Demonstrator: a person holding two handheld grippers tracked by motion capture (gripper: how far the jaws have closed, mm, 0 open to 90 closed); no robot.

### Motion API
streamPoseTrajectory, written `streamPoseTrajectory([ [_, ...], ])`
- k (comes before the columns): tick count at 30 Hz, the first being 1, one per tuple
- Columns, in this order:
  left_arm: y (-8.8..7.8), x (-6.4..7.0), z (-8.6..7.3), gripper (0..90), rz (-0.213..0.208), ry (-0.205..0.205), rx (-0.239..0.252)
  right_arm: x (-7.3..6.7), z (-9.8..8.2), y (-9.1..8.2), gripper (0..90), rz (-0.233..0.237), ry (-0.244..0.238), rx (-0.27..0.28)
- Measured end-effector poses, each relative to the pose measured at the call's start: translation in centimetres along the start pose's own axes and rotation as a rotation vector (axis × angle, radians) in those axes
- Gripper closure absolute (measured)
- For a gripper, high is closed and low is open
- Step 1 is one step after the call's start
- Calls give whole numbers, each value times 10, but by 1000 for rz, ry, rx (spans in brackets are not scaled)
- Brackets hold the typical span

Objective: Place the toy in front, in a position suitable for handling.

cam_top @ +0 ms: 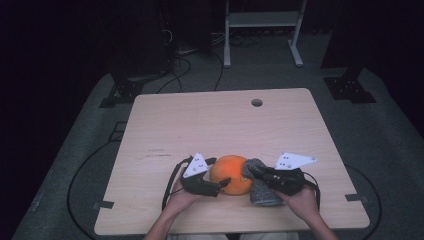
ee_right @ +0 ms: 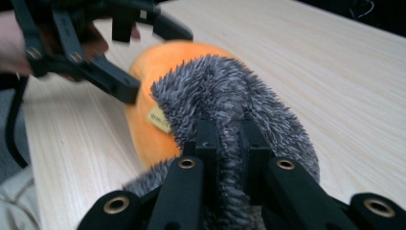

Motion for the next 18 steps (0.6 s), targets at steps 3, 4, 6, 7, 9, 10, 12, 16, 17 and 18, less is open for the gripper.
streamPoseTrajectory([
  [3, 4, 0, -4, 178, -57, -58, -21, 11, -6, 1, 810, -18, 30, -25],
  [4, 3, 2, -1, 236, -37, -28, -7, 13, -5, -2, 810, -23, 45, -28],
  [6, 1, 7, 6, 327, -6, 25, 27, 8, 1, -9, 810, -31, 25, 0],
  [7, -1, 9, 8, 352, 10, 56, 52, 2, 5, -11, 810, -28, 4, 19],
  [9, -3, 15, 12, 374, 33, 119, 59, -7, 12, -13, 810, -6, -21, 62],
  [10, -5, 17, 13, 376, 32, 143, 57, -11, 14, -12, 810, -1, -32, 65],
  [12, -8, 17, 13, 375, 32, 142, 60, -11, 12, -8, 810, -1, -43, 50],
  [16, -8, 14, 11, 362, 32, 125, 61, 4, -1, -1, 810, -30, -5, -2],
  [17, -7, 14, 12, 364, 39, 120, 65, 7, -2, -2, 810, -34, 14, -5],
  [18, -7, 14, 12, 366, 46, 129, 64, 7, 0, -4, 810, -39, 19, 0],
])
Point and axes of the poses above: each handheld gripper's, and its own axes: y roughly forward along the jaws, z roughly out of its top, x roughly to its right, the point moved 2 cm from there along y, roughly forward along the jaws, and after that the axes turned 1 degree about x, right-handed, at the moved point
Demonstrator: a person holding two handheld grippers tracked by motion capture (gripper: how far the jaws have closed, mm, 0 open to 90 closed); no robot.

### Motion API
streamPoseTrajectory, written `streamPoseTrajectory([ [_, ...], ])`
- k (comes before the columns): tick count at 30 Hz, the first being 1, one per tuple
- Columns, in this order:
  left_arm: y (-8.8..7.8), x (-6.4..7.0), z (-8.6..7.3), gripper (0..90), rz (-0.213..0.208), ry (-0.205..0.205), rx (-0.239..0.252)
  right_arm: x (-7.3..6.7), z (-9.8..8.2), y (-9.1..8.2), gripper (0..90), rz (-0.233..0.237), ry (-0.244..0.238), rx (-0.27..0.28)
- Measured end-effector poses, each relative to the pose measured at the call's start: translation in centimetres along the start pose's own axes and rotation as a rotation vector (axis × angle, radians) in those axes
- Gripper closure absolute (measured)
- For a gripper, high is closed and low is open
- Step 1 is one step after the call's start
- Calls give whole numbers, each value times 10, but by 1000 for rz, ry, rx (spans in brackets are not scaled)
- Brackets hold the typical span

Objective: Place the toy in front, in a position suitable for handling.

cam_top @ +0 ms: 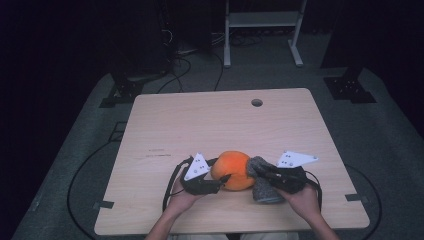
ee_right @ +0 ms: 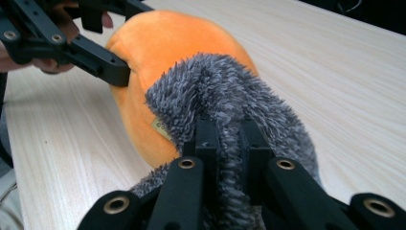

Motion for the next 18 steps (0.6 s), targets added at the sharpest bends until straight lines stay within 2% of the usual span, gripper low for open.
streamPoseTrajectory([
  [1, 0, 1, 1, 368, 2, 17, 1, -3, 3, -3, 810, -5, -16, 13],
  [3, 0, 5, 3, 370, 1, 51, 7, -12, 12, -8, 810, 32, -40, 62],
  [6, -1, 6, 4, 352, -7, 58, 6, -22, 16, -4, 809, 34, -95, 54],
  [8, 2, 2, -1, 257, -28, 0, -11, -16, 10, 0, 809, 48, -63, 41],
  [10, 7, -4, -5, 158, -44, -97, -32, -9, 3, 3, 809, 44, -44, 10],
  [11, 8, -7, -6, 151, -58, -138, -28, -8, 1, 4, 809, 41, -43, 3],
  [12, 9, -7, -6, 178, -56, -143, -23, -7, 1, 4, 809, 41, -35, 3],
  [13, 8, -5, -5, 249, -35, -113, -16, -6, 2, 3, 809, 37, -35, 0],
  [15, 5, 0, -1, 328, -3, -38, 8, -8, 6, -1, 809, 28, -35, 9],
  [18, 5, 12, 5, 368, 25, 123, 6, -18, 22, -12, 809, 26, -81, 55],
])
Point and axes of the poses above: each handheld gripper's, and its own axes: y roughly forward along the jaws, z roughly out of its top, x roughly to its right, the point moved 2 cm from there along y, roughly forward along the jaws, and after that the axes turned 1 degree about x, right-handed, at the moved point
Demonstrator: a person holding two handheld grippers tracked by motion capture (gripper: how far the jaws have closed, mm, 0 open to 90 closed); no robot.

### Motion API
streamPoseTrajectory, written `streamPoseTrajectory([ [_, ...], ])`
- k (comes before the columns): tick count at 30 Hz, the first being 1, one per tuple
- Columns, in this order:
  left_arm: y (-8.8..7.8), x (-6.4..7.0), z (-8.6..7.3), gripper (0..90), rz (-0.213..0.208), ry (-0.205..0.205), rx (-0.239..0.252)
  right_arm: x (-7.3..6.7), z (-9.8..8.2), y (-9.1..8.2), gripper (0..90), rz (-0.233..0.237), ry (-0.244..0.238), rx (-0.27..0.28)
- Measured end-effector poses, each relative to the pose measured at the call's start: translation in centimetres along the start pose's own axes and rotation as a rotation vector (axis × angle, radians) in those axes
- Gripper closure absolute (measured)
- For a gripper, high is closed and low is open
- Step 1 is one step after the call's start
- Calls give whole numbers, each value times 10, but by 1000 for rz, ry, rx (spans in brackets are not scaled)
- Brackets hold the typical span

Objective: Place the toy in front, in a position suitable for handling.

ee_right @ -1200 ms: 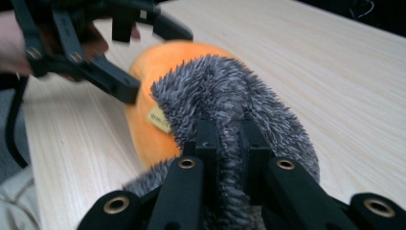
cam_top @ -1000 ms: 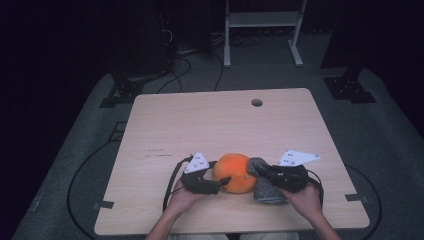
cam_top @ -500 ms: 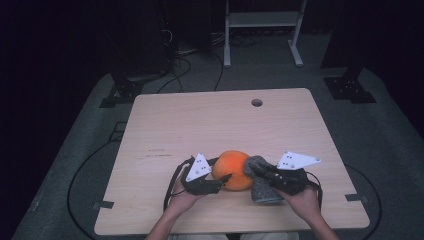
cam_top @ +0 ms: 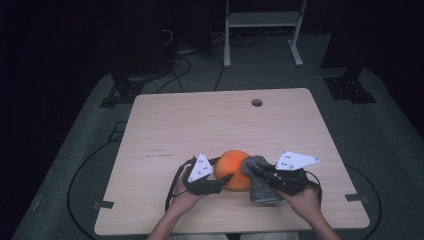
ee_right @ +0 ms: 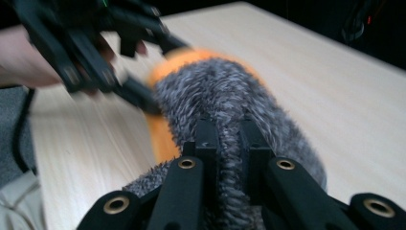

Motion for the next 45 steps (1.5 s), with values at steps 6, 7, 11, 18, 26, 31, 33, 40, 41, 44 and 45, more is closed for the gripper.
streamPoseTrajectory([
  [6, 6, 7, 2, 173, -64, -54, 3, -14, 5, 8, 810, 9, -69, -24],
  [7, 7, 2, 0, 140, -90, -138, 3, -12, 1, 11, 810, 20, -53, -42],
  [11, 7, 1, -3, 248, -79, -153, 5, -15, -1, 13, 809, 45, -43, -49],
  [18, 5, -6, -9, 310, -72, -124, -36, 4, -7, 10, 810, -23, 13, -67],
  [26, 5, -13, -12, 212, -102, -241, -50, -5, -12, 20, 809, 17, 15, -72],
  [31, 2, -16, -14, 276, -117, -237, -62, 8, -15, 17, 810, -6, 51, -87],
  [33, 1, -19, -10, 174, -125, -251, -45, 6, -18, 18, 810, 16, 58, -76],
  [40, 2, -21, -18, 294, -128, -252, -93, -1, -17, 23, 809, 38, 11, -76],
  [41, 1, -19, -18, 351, -119, -246, -86, 1, -17, 23, 810, 27, 26, -80],
  [44, -2, -14, -9, 402, -46, -166, 10, -1, -15, 20, 809, -12, 6, -65],
  [45, -2, -14, -8, 400, -16, -142, 20, -4, -13, 19, 809, -29, -11, -57],
])
Point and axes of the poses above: each handheld gripper's, and its own axes: y roughly forward along the jaws, z roughly out of its top, x roughly to its right, the point moved 2 cm from there along y, roughly forward along the jaws, and after that the axes turned 1 degree about x, right-handed, at the moved point
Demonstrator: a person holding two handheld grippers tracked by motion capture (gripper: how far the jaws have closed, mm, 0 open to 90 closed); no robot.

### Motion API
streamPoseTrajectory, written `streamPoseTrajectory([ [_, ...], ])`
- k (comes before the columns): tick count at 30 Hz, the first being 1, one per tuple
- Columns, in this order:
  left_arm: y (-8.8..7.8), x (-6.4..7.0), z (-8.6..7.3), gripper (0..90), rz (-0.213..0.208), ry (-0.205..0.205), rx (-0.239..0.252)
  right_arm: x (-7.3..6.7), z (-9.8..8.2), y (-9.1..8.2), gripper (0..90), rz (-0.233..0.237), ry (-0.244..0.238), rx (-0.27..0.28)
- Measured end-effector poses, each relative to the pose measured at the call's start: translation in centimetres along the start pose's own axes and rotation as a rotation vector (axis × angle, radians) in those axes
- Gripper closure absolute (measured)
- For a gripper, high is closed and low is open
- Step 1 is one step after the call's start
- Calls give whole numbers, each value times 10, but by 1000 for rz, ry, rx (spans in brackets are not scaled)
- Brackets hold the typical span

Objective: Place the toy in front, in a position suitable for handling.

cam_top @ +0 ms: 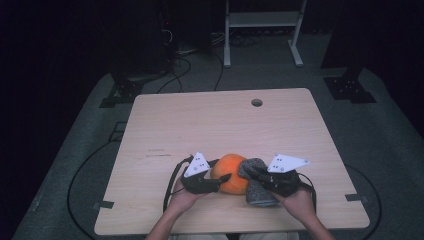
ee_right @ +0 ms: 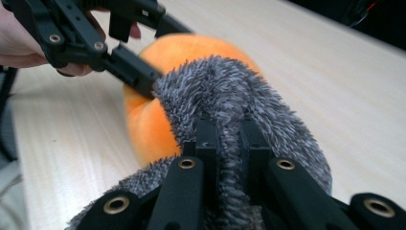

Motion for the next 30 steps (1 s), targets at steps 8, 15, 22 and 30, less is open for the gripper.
streamPoseTrajectory([
  [8, 3, -11, -6, 179, -50, -88, -69, -3, -5, 13, 808, 47, -1, -26],
  [15, -1, -19, -19, 297, -45, -127, -126, 11, -17, 16, 808, 7, 57, -58],
  [22, -2, -20, -21, 305, -45, -110, -138, 5, -13, 17, 806, 25, 46, -34],
  [30, -2, -15, -23, 316, -59, -68, -133, 9, -9, 10, 808, 36, 90, 4],
])
Point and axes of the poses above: each handheld gripper's, and its own axes: y roughly forward along the jaws, z roughly out of its top, x roughly to its right, the point moved 2 cm from there along y, roughly forward along the jaws, and after that the axes turned 1 degree about x, right-handed, at the moved point
